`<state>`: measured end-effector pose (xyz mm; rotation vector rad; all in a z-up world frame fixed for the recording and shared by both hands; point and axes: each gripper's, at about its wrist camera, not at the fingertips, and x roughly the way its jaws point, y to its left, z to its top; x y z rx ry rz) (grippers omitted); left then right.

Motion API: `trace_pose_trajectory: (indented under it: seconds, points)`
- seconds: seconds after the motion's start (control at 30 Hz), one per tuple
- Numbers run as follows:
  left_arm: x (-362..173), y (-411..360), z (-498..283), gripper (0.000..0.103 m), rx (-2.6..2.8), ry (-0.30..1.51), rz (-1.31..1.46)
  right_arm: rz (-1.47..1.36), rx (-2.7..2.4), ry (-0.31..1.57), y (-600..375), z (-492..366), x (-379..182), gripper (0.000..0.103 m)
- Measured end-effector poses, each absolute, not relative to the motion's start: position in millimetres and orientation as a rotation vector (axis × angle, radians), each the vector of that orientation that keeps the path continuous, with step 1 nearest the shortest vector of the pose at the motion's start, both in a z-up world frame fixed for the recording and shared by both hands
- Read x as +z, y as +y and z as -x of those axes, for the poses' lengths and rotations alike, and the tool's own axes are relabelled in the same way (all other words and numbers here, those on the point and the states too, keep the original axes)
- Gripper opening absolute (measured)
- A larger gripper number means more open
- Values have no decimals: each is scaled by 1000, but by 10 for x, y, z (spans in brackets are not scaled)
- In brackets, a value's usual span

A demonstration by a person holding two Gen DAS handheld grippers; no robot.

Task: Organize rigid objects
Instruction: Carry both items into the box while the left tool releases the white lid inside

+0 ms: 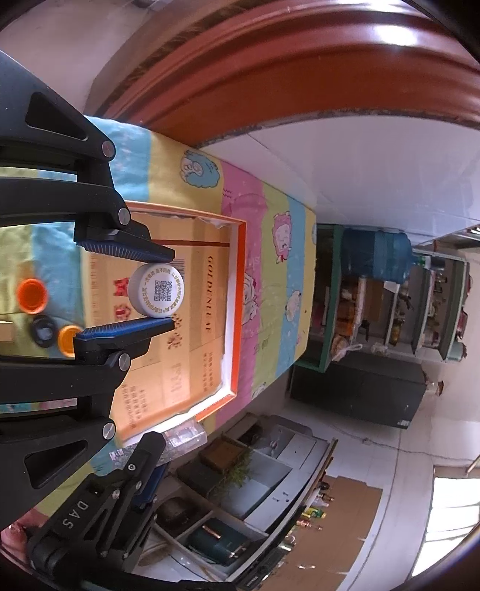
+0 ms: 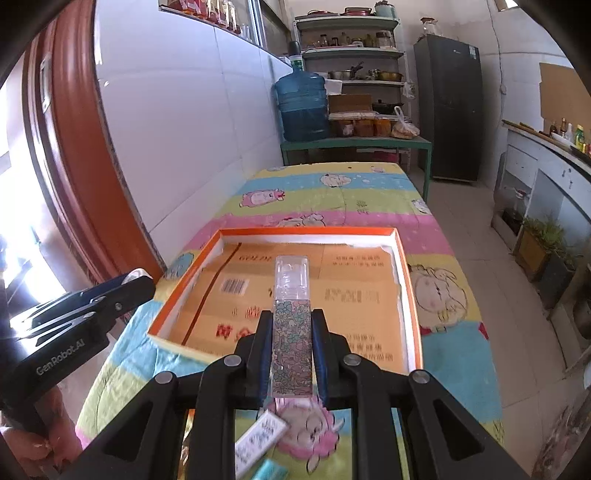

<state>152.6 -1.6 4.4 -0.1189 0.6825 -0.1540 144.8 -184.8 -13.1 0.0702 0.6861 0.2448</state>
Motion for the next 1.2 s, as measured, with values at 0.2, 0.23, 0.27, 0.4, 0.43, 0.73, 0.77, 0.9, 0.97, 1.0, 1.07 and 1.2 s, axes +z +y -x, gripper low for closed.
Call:
trace_pose_trajectory:
  seconds: [0.2, 0.23, 0.27, 0.4, 0.43, 0.73, 0.77, 0.9, 0.97, 1.0, 1.07, 1.2]
  points:
    - [-55, -9, -1968, 31, -132, 721, 136, -59, 249, 695, -1833, -1781, -180, 20]
    - [-102, -15, -2022, 31, -128, 730, 140, -58, 248, 700, -1840, -1828, -207, 20]
    - [-131, -29, -2073, 31, -127, 739, 142, -60, 249, 706, -1838, -1873, -231, 20]
    - [-292, -77, -2243, 31, -120, 775, 134, -67, 251, 729, -1835, -2023, -345, 20]
    - [-336, -94, -2293, 31, -116, 785, 128, -68, 252, 736, -1831, -2063, -379, 20]
    - [-601, -203, -2612, 31, -109, 848, 88, -83, 248, 798, -1829, -2325, -631, 20]
    - [-634, -216, -2648, 31, -112, 856, 87, -83, 245, 806, -1824, -2353, -658, 20]
    - [-764, -254, -2760, 31, -115, 889, 76, -82, 237, 836, -1850, -2442, -777, 20]
    - [-838, -270, -2810, 31, -114, 909, 69, -84, 234, 846, -1867, -2464, -823, 20]
    - [-867, -271, -2829, 31, -114, 917, 68, -84, 232, 852, -1877, -2482, -843, 20]
    - [-909, -276, -2852, 31, -111, 928, 63, -85, 231, 858, -1887, -2492, -871, 20]
    - [-936, -290, -2878, 31, -111, 933, 52, -76, 236, 868, -1876, -2509, -906, 20]
